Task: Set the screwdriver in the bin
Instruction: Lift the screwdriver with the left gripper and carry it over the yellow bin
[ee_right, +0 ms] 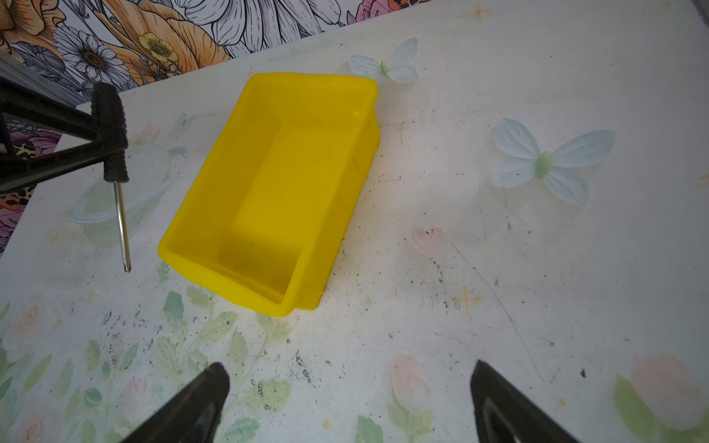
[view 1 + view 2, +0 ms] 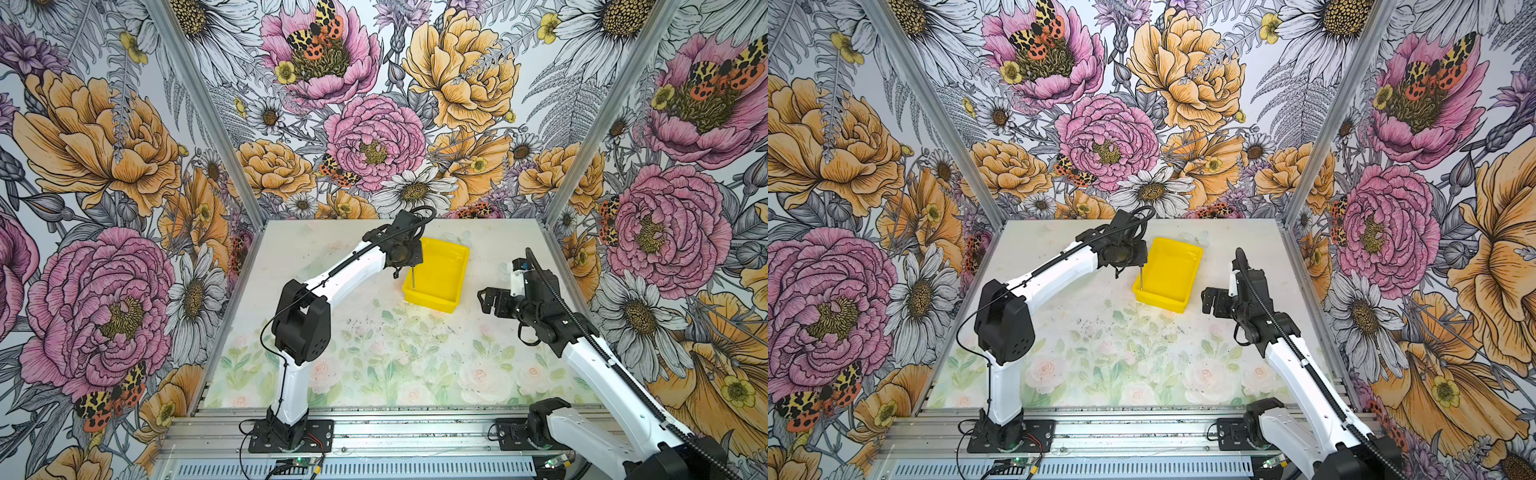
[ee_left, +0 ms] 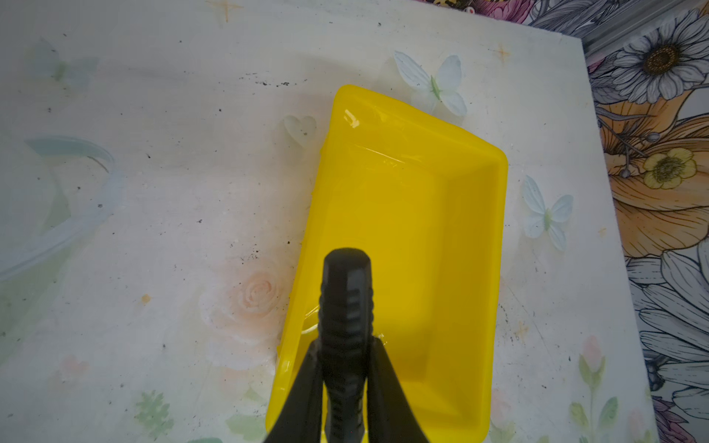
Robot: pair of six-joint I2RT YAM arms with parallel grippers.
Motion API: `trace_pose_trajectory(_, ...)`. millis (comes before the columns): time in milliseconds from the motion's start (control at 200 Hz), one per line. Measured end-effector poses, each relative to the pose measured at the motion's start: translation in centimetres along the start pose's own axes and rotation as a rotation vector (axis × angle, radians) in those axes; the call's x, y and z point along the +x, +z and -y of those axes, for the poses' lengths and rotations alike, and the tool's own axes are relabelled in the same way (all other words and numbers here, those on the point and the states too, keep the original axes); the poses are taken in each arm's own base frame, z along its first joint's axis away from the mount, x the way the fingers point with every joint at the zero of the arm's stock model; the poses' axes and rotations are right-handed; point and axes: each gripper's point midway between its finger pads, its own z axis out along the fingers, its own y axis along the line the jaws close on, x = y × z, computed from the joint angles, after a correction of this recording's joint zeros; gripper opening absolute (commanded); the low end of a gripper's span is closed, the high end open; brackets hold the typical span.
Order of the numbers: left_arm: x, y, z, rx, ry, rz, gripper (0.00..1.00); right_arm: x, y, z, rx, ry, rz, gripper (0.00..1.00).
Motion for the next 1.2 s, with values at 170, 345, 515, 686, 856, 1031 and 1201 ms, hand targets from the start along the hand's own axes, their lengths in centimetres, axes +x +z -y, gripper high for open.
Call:
trace_pose_trajectory(170,-0.6,1.8,1.4,0.031,0.011,-0.007,0.06,0.2,0.3,0.1,0.006,0.001,-0.013,0.99)
trace_pose_trajectory(345,-0.4,3.5,2.0,0.045,0.018,-0.024,0.06,0.2,0.3,0.1,0.007,0.001,-0.012,0.99)
trace_pose_trajectory(515,-0.1,5.7,2.1,0.043,0.024,-0.041,0.06,0.2,0.3,0.1,0.006,0.001,-0.012,0.99)
trace_pose_trajectory(686,0.8,7.9,2.0,0.035,0.028,-0.069,0.07,0.2,0.3,0.1,0.004,0.002,-0.011,1.00)
trace_pose_trajectory(856,1.3,9.5,1.8,0.028,0.028,-0.084,0.07,0.1,0.2,0.1,0.003,0.002,-0.010,0.99)
trace_pose_trajectory(1031,2.0,10.5,1.4,0.018,0.028,-0.101,0.08,0.1,0.2,0.1,0.003,0.006,-0.009,0.99)
trace_pose_trajectory(1201,2.9,11.3,1.4,0.010,0.030,-0.119,0.08,0.1,0.2,0.1,0.002,0.005,-0.008,0.99)
